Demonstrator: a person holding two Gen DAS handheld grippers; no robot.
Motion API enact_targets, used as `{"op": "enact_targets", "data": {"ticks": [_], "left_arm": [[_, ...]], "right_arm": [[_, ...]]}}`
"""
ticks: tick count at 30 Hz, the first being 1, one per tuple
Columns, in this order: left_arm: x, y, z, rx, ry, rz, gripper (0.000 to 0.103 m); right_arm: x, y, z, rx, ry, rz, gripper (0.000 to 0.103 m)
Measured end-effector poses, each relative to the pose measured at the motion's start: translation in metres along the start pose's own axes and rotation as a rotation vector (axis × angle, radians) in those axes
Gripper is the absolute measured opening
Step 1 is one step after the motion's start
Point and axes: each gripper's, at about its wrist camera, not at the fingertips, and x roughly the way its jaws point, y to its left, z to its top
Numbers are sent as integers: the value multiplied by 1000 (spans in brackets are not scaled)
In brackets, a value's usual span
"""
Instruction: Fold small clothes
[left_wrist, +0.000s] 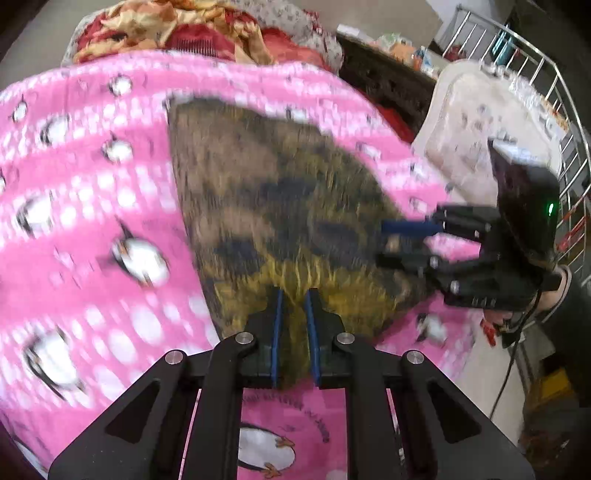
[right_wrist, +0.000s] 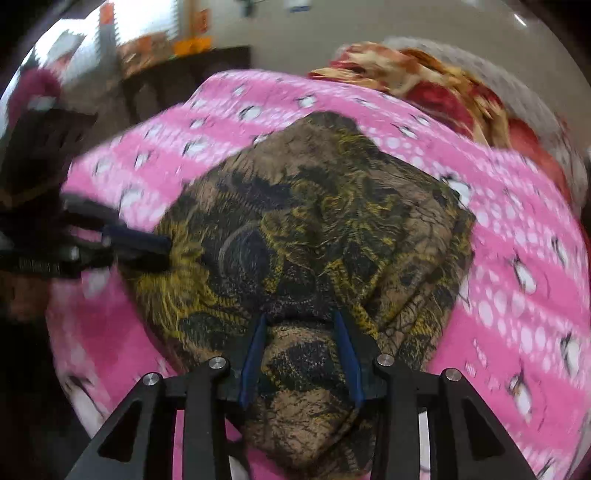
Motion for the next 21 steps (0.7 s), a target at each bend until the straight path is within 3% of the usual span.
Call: {"op": "enact_targets", "data": {"ticks": [2,5,7,10,12,14,15,16,18,21], "left_arm": [[-13,8,31,-20,-93,35,11],[-4,23,84,-68,-155,87,12],[24,34,127,-109,-154,103,12],[69,42,156,-136,-103,145,12],[105,45,158,-152,-44,164,12],[142,44,152,-106,26,204,16],[146,41,147,-75,-9,223,16],[144,37,142,-62,-34,232,16],[142,38,141,-64,-40,229,17],[140,49,139,-108,-54,169,16]], "right_arm": [[-9,2,18,-12,20,-30,36],[-20,-3,60,51,-30,-155,40],[-12,-16,88,185,-2,-265,44],[24,-32,116,359,42,-325,44],[47,-44,116,444,66,-338,44],[80,-64,97,484,111,-368,45],[90,-69,83,478,94,-344,48],[86,-68,74,438,3,-329,48],[78,-68,68,445,-32,-303,50],[76,-69,63,450,-61,-266,53]]}}
